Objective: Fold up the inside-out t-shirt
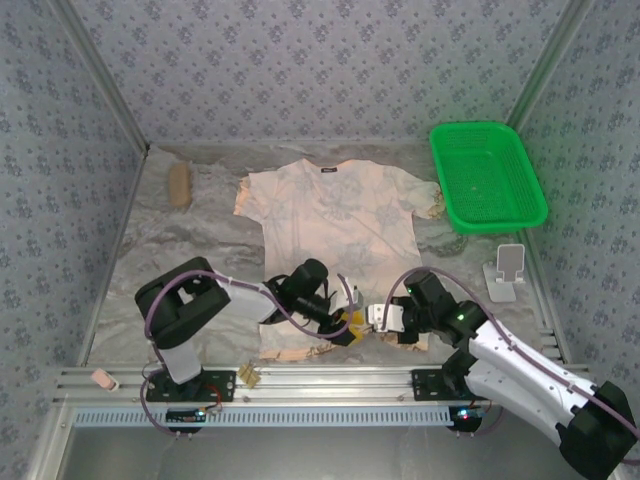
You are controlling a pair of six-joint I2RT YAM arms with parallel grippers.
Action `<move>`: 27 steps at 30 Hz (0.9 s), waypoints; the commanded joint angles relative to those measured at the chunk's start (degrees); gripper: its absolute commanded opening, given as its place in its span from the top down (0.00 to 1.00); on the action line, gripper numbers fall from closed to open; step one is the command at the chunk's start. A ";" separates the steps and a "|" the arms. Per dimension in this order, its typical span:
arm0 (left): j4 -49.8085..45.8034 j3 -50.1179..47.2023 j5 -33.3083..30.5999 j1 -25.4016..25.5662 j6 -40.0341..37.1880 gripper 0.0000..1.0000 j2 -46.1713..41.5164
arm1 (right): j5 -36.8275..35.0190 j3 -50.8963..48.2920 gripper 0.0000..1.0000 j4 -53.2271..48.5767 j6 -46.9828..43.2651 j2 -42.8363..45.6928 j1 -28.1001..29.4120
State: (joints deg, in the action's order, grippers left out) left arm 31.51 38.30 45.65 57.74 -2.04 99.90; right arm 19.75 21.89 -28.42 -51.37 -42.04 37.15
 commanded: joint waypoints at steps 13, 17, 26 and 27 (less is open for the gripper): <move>2.89 1.13 -4.74 -0.26 0.18 0.56 -1.38 | 9.22 2.28 1.00 -0.53 3.32 4.92 -5.93; 0.66 -0.57 -5.05 -0.93 -0.73 0.76 -3.89 | 7.58 3.06 1.00 -1.82 1.17 5.30 -6.11; -6.85 -2.76 -4.51 -2.95 -2.17 0.76 -9.21 | 3.67 5.43 1.00 -5.76 -5.88 4.78 -6.29; -7.24 -3.10 -5.05 -3.06 -2.54 0.79 -9.42 | 3.67 5.58 1.00 -5.54 -5.82 4.78 -6.30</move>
State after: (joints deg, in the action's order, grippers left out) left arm 27.46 36.40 40.38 55.09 -2.79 92.25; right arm 24.27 25.12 -31.57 -54.87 -37.32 31.24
